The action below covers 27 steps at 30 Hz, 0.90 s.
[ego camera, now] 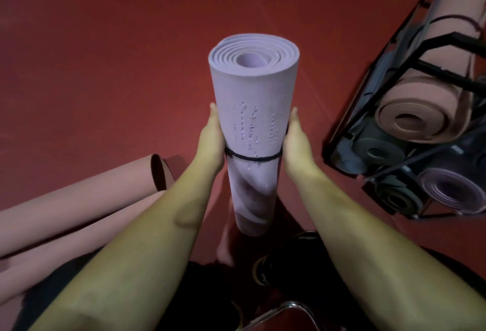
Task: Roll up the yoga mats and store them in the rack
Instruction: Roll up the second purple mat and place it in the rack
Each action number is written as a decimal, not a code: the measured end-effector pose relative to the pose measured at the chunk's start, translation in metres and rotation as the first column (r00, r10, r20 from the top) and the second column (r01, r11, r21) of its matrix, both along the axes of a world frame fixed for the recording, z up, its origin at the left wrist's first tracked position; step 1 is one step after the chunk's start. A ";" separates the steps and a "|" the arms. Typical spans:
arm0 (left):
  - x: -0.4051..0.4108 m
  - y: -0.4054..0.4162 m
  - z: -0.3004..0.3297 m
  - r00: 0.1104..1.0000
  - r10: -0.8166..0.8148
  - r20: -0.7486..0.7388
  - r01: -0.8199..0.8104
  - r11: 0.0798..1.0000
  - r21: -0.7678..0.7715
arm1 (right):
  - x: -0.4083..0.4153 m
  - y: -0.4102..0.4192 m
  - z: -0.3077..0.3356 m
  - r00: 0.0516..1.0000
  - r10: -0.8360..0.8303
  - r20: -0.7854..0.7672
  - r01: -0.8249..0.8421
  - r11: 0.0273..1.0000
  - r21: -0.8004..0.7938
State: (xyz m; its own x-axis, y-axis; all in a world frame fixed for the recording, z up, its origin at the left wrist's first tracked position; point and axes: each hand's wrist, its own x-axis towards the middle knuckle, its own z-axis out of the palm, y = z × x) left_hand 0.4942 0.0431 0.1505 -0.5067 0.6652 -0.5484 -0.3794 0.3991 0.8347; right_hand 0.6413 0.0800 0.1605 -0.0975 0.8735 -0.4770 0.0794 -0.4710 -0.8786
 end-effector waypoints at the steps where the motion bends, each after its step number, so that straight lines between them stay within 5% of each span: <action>1: 0.003 -0.002 -0.009 1.000 -0.010 0.015 0.010 1.000 -0.013 | 0.000 0.000 -0.004 0.999 -0.005 0.042 0.006 1.000 -0.024; 10: 0.013 -0.019 -0.064 0.997 -0.003 0.081 0.010 0.996 -0.090 | 0.011 -0.004 -0.075 0.996 -0.054 0.065 0.070 0.961 -0.266; 17: 0.003 0.008 -0.044 0.989 0.052 0.136 -0.069 0.990 0.126 | 0.018 0.029 -0.066 0.989 -0.142 -0.049 0.138 0.987 -0.080; 20: 0.016 0.009 -0.042 0.999 -0.039 0.028 0.038 0.999 0.029 | 0.008 0.030 -0.065 0.969 -0.151 -0.197 0.137 0.987 -0.079; 23: 0.022 0.001 -0.062 0.998 -0.013 0.062 0.022 0.989 -0.149 | 0.007 0.021 -0.072 0.990 -0.134 0.032 0.137 0.984 -0.116; 27: 0.026 -0.008 -0.083 0.992 0.030 0.126 -0.003 0.978 -0.209 | 0.012 0.009 -0.095 0.982 -0.148 0.114 0.167 0.970 -0.175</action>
State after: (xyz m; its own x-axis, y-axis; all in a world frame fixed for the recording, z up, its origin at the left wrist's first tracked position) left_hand 0.5198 0.0352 0.0673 -0.4339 0.5222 -0.7342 -0.4853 0.5511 0.6788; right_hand 0.6535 0.0891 0.0653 0.0902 0.7707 -0.6307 0.0737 -0.6367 -0.7675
